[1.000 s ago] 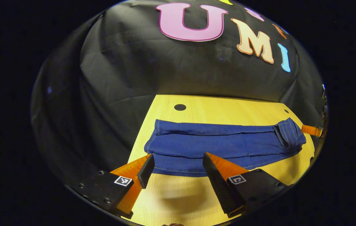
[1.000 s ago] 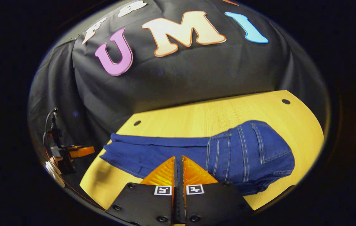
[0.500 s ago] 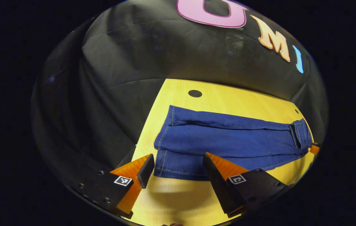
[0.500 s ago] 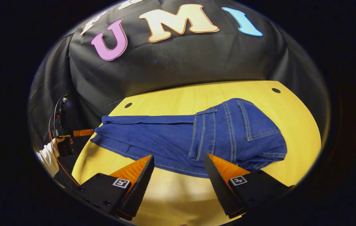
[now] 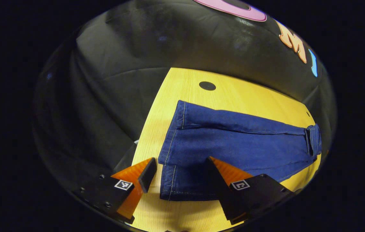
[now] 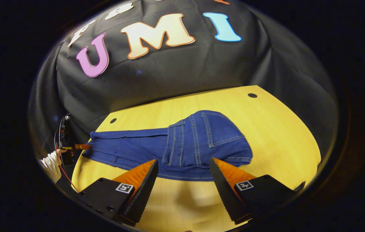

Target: Grasp the waist and the cuffs of the jeans and fold them to make the two legs overlap; first hold the waist and fold one-third of the jeans toward the cuffs, then hold the cuffs and fold the remaining one-third in the same direction to finish folding.

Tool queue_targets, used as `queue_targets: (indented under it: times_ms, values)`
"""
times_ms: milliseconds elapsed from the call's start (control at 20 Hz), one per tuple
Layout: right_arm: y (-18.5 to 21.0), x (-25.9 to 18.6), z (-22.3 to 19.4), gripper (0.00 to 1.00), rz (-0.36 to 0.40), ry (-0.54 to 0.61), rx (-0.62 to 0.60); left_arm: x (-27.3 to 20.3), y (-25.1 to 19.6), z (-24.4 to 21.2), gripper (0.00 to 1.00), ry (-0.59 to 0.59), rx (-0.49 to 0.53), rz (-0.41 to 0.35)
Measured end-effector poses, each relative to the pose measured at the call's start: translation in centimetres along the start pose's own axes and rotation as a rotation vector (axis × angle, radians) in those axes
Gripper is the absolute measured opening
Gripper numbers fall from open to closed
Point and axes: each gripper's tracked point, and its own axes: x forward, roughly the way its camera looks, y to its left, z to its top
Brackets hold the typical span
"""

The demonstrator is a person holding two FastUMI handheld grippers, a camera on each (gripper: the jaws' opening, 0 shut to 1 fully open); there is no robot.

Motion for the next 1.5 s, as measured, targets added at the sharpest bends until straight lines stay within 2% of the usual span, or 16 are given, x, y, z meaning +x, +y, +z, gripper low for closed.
queue_targets:
  times_ms: [100, 150, 200, 250, 300, 450, 500, 550, 600, 700, 750, 1000, 1150, 1250, 1500]
  values:
    - [-1.6, -0.7, 0.2, 0.99, -0.035, -0.007, 0.008, 0.4, -0.2, -0.2, 0.94, 0.014, 0.018, 0.0]
    - [-2.1, -1.1, 0.2, 0.94, -0.043, -0.011, 0.028, 0.5, -0.1, -0.4, 0.93, 0.027, 0.041, 0.007]
    - [-2.3, -1.3, 0.2, 0.99, -0.045, -0.015, 0.056, 0.7, -0.4, -0.4, 0.94, 0.03, 0.047, 0.004]
    - [-2.6, -1.4, 0.1, 0.99, -0.045, -0.016, 0.084, 0.9, -0.4, -0.3, 0.91, 0.033, 0.053, 0.002]
    - [-2.7, -1.4, 0.0, 0.94, -0.046, -0.019, 0.105, 0.7, -0.4, -0.2, 0.88, 0.031, 0.055, 0.002]
    - [-3.1, -1.6, -0.3, 0.98, -0.053, -0.016, 0.112, 0.7, -1.1, 0.1, 0.72, 0.018, 0.04, -0.006]
    - [-2.9, -1.6, -0.2, 0.98, -0.049, -0.012, 0.113, 0.8, -1.6, 0.1, 0.65, 0.011, 0.026, -0.016]
    - [-2.9, -1.7, -0.2, 0.99, -0.046, -0.013, 0.115, 1.0, -2.1, 0.2, 0.46, 0.006, 0.016, -0.03]
    - [-2.9, -1.8, -0.1, 0.99, -0.047, -0.016, 0.117, 1.0, -2.6, 0.4, 0.4, -0.01, -0.01, -0.052]
    - [-3.2, -2.1, -0.2, 0.98, -0.059, -0.016, 0.116, 1.1, -3.5, 0.9, 0.11, -0.034, -0.058, -0.073]
    - [-3.4, -2.3, -0.4, 0.98, -0.066, -0.014, 0.113, 1.3, -3.9, 0.9, 0.0, -0.04, -0.083, -0.082]
    - [-4.3, -3.6, -0.1, 0.99, -0.1, -0.025, 0.119, 1.0, -4.1, 2.1, 0.0, -0.122, -0.172, -0.094]
    - [-5.1, -4.6, 0.7, 0.99, -0.127, -0.06, 0.132, -0.9, -5.5, 4.6, 0.0, -0.194, -0.173, -0.128]
    - [-5.7, -5.5, 1.1, 0.98, -0.136, -0.083, 0.149, -2.7, -7.1, 6.3, 0.0, -0.226, -0.157, -0.159]
    - [-8.8, -7.5, 2.4, 0.98, -0.147, -0.112, 0.149, -7.5, -14.7, 11.5, 0.0, -0.327, -0.116, -0.236]
